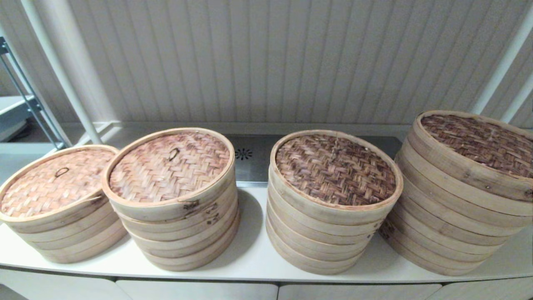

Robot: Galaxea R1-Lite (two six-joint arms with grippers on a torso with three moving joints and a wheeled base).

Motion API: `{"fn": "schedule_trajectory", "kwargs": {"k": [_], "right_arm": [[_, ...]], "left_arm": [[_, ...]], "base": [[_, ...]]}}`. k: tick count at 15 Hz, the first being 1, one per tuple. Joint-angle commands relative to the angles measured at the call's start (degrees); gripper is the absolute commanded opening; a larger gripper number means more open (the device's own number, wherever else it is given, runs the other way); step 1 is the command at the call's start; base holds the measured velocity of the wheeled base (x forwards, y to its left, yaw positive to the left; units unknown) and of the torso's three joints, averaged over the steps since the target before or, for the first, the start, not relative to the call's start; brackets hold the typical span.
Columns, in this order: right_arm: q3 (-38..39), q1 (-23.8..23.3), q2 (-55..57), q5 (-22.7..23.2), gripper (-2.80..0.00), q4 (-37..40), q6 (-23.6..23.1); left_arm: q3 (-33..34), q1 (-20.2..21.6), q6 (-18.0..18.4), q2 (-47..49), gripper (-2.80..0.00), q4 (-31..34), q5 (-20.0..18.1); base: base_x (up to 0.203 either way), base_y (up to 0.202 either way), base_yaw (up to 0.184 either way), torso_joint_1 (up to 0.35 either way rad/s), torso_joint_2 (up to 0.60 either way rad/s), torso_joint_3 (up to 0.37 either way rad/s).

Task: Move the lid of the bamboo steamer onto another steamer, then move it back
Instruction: Pick up the steamer

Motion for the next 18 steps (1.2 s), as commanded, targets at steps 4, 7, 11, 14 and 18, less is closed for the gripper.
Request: {"fn": "schedule_trajectory", "kwargs": {"k": [4,7,11,14,18], "right_arm": [[0.0,0.0,-0.2,0.0,-2.8,0.0,-0.2],[-0.5,-0.1,-0.1,0.4,-2.8,0.3,-0.5],[-0.9,0.0,0.1,0.5,-2.8,0.6,-0.5],[-11.8,0.0,2.8,0.5,-2.8,6.8,-0.5],[-26.6,-0.1,15.2,0.5,-2.8,12.2,-0.4]], "left_arm": [[0.0,0.0,0.0,0.0,-2.8,0.0,0.0],[-0.1,0.0,0.5,0.0,-2.8,0.2,-0.1],[-7.0,0.0,0.4,2.2,-2.8,1.5,-0.5],[-16.0,0.0,0.1,10.7,-2.8,2.4,-0.8],[-29.3,0.0,-0.1,22.8,-2.8,3.1,-1.0]], "base": [[0.0,0.0,0.0,0.0,0.0,0.0],[0.0,0.0,0.0,0.0,0.0,0.0],[0.0,0.0,0.0,0.0,0.0,0.0],[0.0,0.0,0.0,0.0,0.0,0.0],[0.0,0.0,0.0,0.0,0.0,0.0]]}}
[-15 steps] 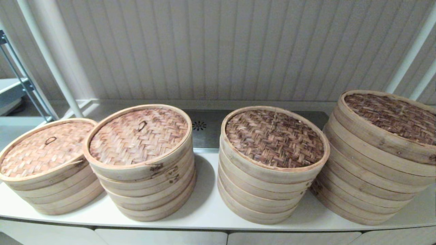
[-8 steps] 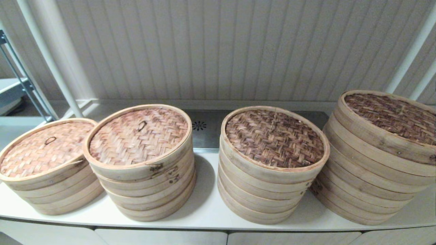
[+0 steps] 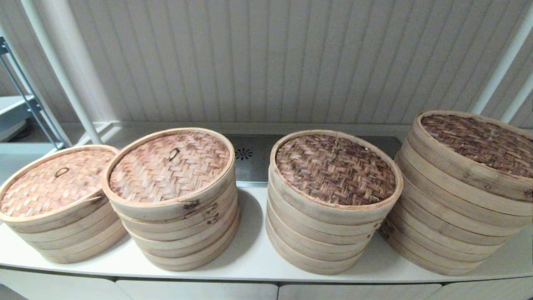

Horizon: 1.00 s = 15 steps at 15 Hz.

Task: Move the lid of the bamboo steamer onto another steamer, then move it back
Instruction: Pick up the steamer

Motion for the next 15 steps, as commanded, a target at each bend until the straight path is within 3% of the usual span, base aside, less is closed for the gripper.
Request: {"fn": "schedule_trajectory", "kwargs": {"k": [1,4,8,11,15], "right_arm": [[-6.3,-0.1,9.7,0.0,-2.8,0.2,0.0],[-17.7,-0.2,24.2,0.0,-2.8,0.6,1.2],[-32.7,2.1,42.0,0.5,-2.8,0.9,6.8],[-43.8,12.3,52.8,-0.4,-2.8,2.5,12.6],[-50.8,22.1,62.4,-4.9,-2.8,4.9,15.3]], "left_arm": [[-5.4,0.0,0.0,9.1,-2.8,0.1,0.0],[-17.6,0.0,-0.1,20.8,-2.8,1.4,-0.2],[-35.4,-0.1,-0.4,35.3,-2.8,13.1,-5.9],[-43.7,-3.2,-2.1,47.1,-2.8,17.8,-9.0],[-50.7,-12.2,-3.9,58.0,-2.8,20.3,-8.7]], "base": [[0.0,0.0,0.0,0.0,0.0,0.0],[0.0,0.0,0.0,0.0,0.0,0.0],[0.0,0.0,0.0,0.0,0.0,0.0],[0.0,0.0,0.0,0.0,0.0,0.0],[0.0,0.0,0.0,0.0,0.0,0.0]]}}
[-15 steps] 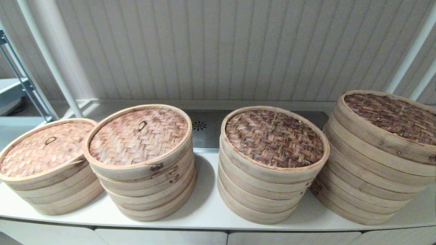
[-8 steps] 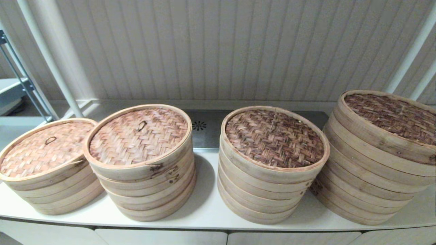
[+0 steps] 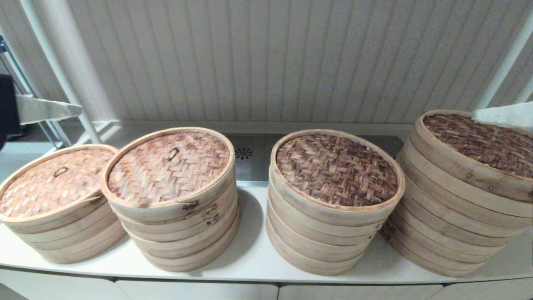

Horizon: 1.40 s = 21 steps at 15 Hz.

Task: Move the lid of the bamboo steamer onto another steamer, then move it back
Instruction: Pick up the steamer

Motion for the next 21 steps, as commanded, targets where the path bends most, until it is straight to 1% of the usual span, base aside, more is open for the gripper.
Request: {"fn": "schedule_trajectory", "kwargs": {"k": [1,4,5,6,7,8,11,13,15,17,21], "right_arm": [[-1.5,3.7,5.8,-0.6,-2.8,0.2,0.4],[-1.8,8.6,11.6,-2.6,-2.8,0.1,1.5],[-1.9,10.7,13.8,-4.1,-2.8,-0.1,1.6],[-1.9,12.3,15.7,-6.2,0.0,-0.2,1.6],[-2.1,13.2,17.6,-8.6,0.0,-0.5,1.7],[-2.4,13.8,18.9,-9.8,0.0,-1.3,1.6],[-3.8,14.6,22.2,-10.4,0.0,-2.6,1.9],[-4.5,15.7,24.7,-11.5,0.0,-2.7,3.0],[-5.4,16.6,27.9,-15.0,0.0,-2.8,4.8],[-7.1,16.9,30.2,-17.5,0.0,-4.2,5.2],[-9.4,16.5,34.3,-20.2,0.0,-5.8,5.2]], "left_arm": [[-1.3,-2.2,-0.6,5.7,-2.8,0.2,0.2],[-0.4,-2.2,-1.2,5.6,-2.8,0.0,0.2],[-0.5,-2.2,-1.2,5.6,-2.8,0.0,0.2],[-0.4,-2.2,-1.2,5.4,-2.8,0.0,0.2],[-0.3,-2.2,-1.2,5.1,-2.8,0.0,0.2],[-0.3,-2.2,-1.2,4.8,-2.8,0.0,0.2],[-0.1,-2.2,-1.3,4.1,-2.8,0.0,0.2],[-0.2,-2.2,-1.3,3.9,-2.8,0.0,0.1],[-0.2,-2.2,-1.3,3.9,-2.8,0.0,0.0],[0.6,-2.2,-1.4,2.9,-2.8,-0.1,-0.1],[2.3,-2.2,-1.2,2.1,-2.8,-2.2,-0.2]], "base": [[0.0,0.0,0.0,0.0,0.0,0.0],[0.0,0.0,0.0,0.0,0.0,0.0],[0.0,0.0,0.0,0.0,0.0,0.0],[0.0,0.0,0.0,0.0,0.0,0.0],[0.0,0.0,0.0,0.0,0.0,0.0],[0.0,0.0,0.0,0.0,0.0,0.0],[0.0,0.0,0.0,0.0,0.0,0.0],[0.0,0.0,0.0,0.0,0.0,0.0],[0.0,0.0,0.0,0.0,0.0,0.0],[0.0,0.0,0.0,0.0,0.0,0.0],[0.0,0.0,0.0,0.0,0.0,0.0]]}}
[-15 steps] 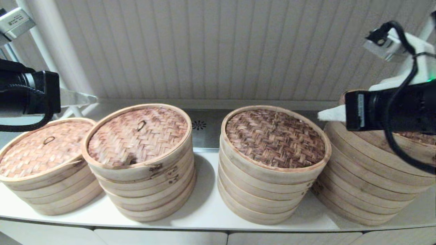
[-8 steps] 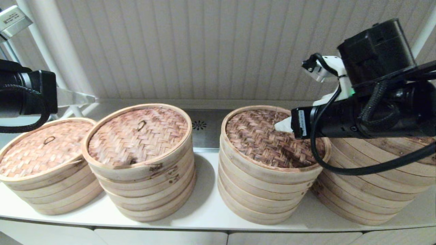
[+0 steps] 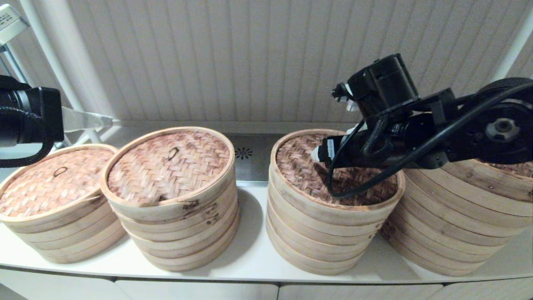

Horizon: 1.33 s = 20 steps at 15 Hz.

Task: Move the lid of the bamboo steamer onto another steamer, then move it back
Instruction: Pick up the steamer

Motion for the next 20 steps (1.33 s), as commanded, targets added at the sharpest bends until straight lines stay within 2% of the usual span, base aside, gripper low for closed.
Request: {"fn": "schedule_trajectory", "kwargs": {"k": [1,5,6,20], "right_arm": [[-0.7,-0.4,2.4,-0.5,0.0,0.0,0.0],[-1.9,-1.2,3.9,-1.4,0.0,-0.7,0.1],[-1.9,-1.3,4.0,-1.3,-2.8,-0.8,0.1],[-0.6,-2.2,3.6,-1.3,-2.8,-3.2,0.2]], "left_arm": [[0.4,0.0,0.1,-0.6,-2.8,0.0,0.0],[0.6,0.0,0.5,-0.8,-2.8,-0.7,0.0],[0.7,0.0,0.5,-0.8,-2.8,-0.7,0.0],[0.6,0.0,0.5,-0.6,-2.8,-0.8,-0.2]], "base": [[0.0,0.0,0.0,0.0,0.0,0.0],[0.0,0.0,0.0,0.0,0.0,0.0],[0.0,0.0,0.0,0.0,0.0,0.0],[0.0,0.0,0.0,0.0,0.0,0.0]]}}
